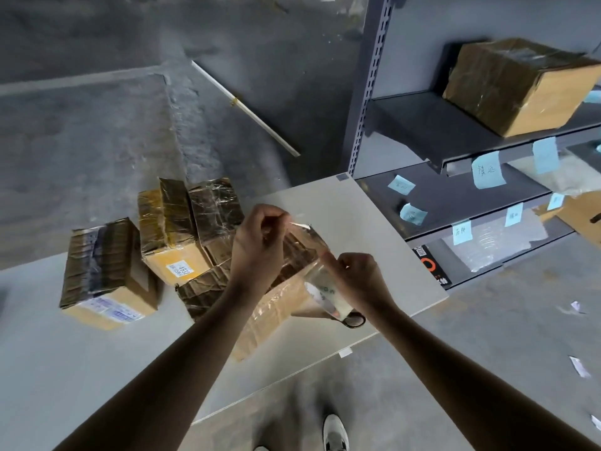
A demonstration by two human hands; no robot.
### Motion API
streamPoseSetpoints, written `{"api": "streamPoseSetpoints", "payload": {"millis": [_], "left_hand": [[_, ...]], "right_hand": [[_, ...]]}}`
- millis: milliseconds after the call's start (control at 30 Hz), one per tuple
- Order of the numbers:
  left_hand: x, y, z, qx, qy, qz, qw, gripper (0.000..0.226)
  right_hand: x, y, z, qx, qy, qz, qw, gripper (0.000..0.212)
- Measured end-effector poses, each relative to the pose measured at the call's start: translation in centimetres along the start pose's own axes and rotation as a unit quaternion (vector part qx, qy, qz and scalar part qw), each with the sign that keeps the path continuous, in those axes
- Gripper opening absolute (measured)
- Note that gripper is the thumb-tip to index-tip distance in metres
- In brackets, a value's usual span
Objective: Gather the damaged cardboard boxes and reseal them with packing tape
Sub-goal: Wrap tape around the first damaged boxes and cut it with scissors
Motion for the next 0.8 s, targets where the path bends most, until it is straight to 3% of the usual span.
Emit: {"api": "streamPoseSetpoints", "payload": {"millis": [100, 267, 467, 600, 700, 800], "left_hand": [[-2.2, -2.3, -0.3, -0.080, -0.003, 0.028, 0.996, 0.023], [-5.3, -5.6, 1.4, -0.218, 0.059, 0.150, 0.963, 0.021], [-9.1, -8.0, 5.3, -0.319, 0.199, 0.266, 0.888, 0.022], [-11.3, -10.2, 8.1, -0.350, 0.240, 0.334, 0.841, 0.046], [-12.3, -11.0, 10.6, -0.380, 0.244, 0.289, 0.844, 0.026], [-12.7, -11.9, 13.7, -0.414, 0.277, 0.274, 0.823, 0.003]], "right_hand": [[-0.8, -1.7, -1.6, -0.036, -0.033, -0.022, 0.999, 0.063], [-0.1, -5.9, -3.3, -0.111, -0.093, 0.020, 0.989, 0.051], [2.7, -11.1, -4.7, -0.212, -0.161, 0.087, 0.960, 0.050], [4.8, -13.7, -5.1, -0.254, -0.209, 0.121, 0.937, 0.038], [6.6, -14.9, -5.3, -0.266, -0.249, 0.114, 0.924, 0.035], [8.3, -16.2, -5.3, -0.283, -0.274, 0.119, 0.911, 0.037]]}}
Point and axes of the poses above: each hand's wrist, its own z-axis away from the middle knuckle, its own x-axis out of the palm, y = z × x, the point moved 7 cm from there along -z, towards the middle knuckle, and after that the axes turned 9 degrees about -y, right-handed, at the moved point
